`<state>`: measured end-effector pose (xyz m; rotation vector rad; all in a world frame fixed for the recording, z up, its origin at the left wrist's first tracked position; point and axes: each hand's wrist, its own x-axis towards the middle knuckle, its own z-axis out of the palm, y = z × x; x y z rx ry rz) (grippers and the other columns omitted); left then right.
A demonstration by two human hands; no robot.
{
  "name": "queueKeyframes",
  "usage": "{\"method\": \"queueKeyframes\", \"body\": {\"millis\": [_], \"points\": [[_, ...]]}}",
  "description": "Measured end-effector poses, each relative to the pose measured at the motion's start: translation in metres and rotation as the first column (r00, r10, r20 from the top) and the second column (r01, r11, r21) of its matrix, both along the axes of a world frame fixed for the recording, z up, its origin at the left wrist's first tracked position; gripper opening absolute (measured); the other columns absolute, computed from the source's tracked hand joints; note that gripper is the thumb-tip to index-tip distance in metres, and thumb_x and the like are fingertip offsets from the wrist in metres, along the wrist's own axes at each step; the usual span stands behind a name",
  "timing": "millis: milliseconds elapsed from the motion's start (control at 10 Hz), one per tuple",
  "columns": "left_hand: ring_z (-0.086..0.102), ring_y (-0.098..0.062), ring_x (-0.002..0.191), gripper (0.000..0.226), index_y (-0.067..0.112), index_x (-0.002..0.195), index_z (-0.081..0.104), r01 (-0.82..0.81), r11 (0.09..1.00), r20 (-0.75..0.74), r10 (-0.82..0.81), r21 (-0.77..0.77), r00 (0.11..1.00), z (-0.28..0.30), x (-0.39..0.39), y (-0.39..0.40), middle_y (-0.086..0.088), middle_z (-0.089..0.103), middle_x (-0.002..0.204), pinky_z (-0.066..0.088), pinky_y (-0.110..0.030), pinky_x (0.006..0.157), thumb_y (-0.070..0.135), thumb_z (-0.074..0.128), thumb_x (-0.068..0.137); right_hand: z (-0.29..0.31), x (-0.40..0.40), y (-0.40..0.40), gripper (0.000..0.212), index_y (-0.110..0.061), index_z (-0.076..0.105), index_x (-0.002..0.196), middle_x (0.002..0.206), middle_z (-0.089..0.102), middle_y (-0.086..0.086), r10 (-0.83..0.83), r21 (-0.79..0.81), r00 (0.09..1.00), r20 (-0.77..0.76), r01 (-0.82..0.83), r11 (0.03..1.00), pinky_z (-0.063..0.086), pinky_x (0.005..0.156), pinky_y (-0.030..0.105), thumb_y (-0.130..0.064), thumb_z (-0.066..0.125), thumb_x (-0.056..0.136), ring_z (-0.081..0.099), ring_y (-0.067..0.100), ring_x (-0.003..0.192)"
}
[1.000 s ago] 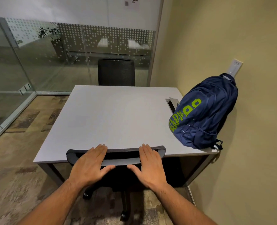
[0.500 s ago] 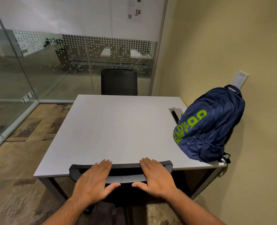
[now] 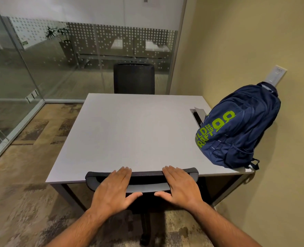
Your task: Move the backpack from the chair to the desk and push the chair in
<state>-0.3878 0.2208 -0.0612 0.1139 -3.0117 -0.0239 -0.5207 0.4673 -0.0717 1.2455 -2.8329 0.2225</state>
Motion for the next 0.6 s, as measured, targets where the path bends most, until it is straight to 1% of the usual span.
{"method": "queueKeyframes", "body": {"millis": [100, 200, 300, 400, 500, 600], "points": [[0.062, -0.021, 0.126, 0.091, 0.011, 0.137, 0.062, -0.004, 1.0, 0.006, 0.004, 0.022, 1.0, 0.001, 0.002, 0.001, -0.006, 0.066, 0.136, 0.047, -0.041, 0.107, 0.083, 0.031, 0.09, 0.003, 0.001, 0.001, 0.094, -0.011, 0.061, 0.138, 0.136, 0.066, 0.009, 0.002, -0.006, 1.0, 0.002, -0.002, 1.0, 0.051, 0.107, 0.049, -0.088, 0.04, 0.088, 0.063, 0.03, 0.125], [0.065, -0.017, 0.122, 0.089, 0.016, 0.134, 0.065, 0.011, 0.999, 0.006, -0.011, 0.051, 1.0, 0.001, 0.004, 0.002, 0.0, 0.068, 0.133, 0.049, -0.04, 0.105, 0.085, 0.034, 0.088, 0.007, 0.004, 0.002, 0.095, -0.015, 0.057, 0.142, 0.141, 0.063, 0.005, 0.009, -0.013, 0.999, 0.044, -0.008, 1.0, 0.046, 0.111, 0.049, -0.09, 0.037, 0.088, 0.06, 0.027, 0.128], [0.067, -0.008, 0.114, 0.084, 0.026, 0.129, 0.068, 0.05, 0.987, 0.035, -0.056, 0.15, 0.998, 0.009, 0.005, 0.003, 0.01, 0.07, 0.126, 0.053, -0.032, 0.101, 0.089, 0.036, 0.084, 0.015, 0.001, 0.005, 0.102, -0.019, 0.048, 0.152, 0.153, 0.052, 0.001, 0.028, 0.032, 0.995, 0.101, -0.031, 0.999, 0.032, 0.12, 0.046, -0.094, 0.028, 0.086, 0.049, 0.023, 0.14], [0.06, 0.003, 0.117, 0.081, 0.038, 0.135, 0.061, 0.021, 0.97, 0.107, -0.048, 0.244, 0.993, 0.028, 0.005, 0.0, 0.025, 0.06, 0.132, 0.045, -0.02, 0.104, 0.093, 0.034, 0.082, 0.033, -0.008, 0.002, 0.108, -0.026, 0.038, 0.157, 0.16, 0.042, -0.006, 0.069, 0.041, 0.98, 0.189, -0.079, 0.996, 0.022, 0.122, 0.033, -0.097, 0.01, 0.081, 0.039, 0.014, 0.145], [0.022, 0.003, 0.144, 0.09, 0.045, 0.157, 0.022, -0.032, 0.938, 0.093, 0.0, 0.345, 0.996, 0.031, -0.008, -0.012, 0.033, 0.021, 0.152, 0.007, -0.018, 0.117, 0.095, 0.024, 0.081, 0.044, -0.026, -0.005, 0.106, -0.034, 0.022, 0.162, 0.169, 0.02, -0.011, 0.065, 0.009, 0.968, 0.241, -0.069, 0.998, 0.004, 0.123, 0.028, -0.093, -0.004, 0.078, 0.015, 0.006, 0.154], [0.004, -0.003, 0.153, 0.089, 0.037, 0.161, 0.009, -0.055, 0.962, 0.065, 0.039, 0.268, 0.997, 0.042, -0.031, -0.019, 0.016, 0.009, 0.168, -0.006, -0.023, 0.121, 0.087, 0.017, 0.088, 0.059, -0.05, -0.022, 0.08, -0.029, 0.011, 0.164, 0.173, 0.003, -0.007, 0.041, 0.062, 0.996, 0.085, -0.046, 0.997, -0.008, 0.123, 0.03, -0.075, 0.012, 0.098, -0.001, 0.007, 0.157]]}}
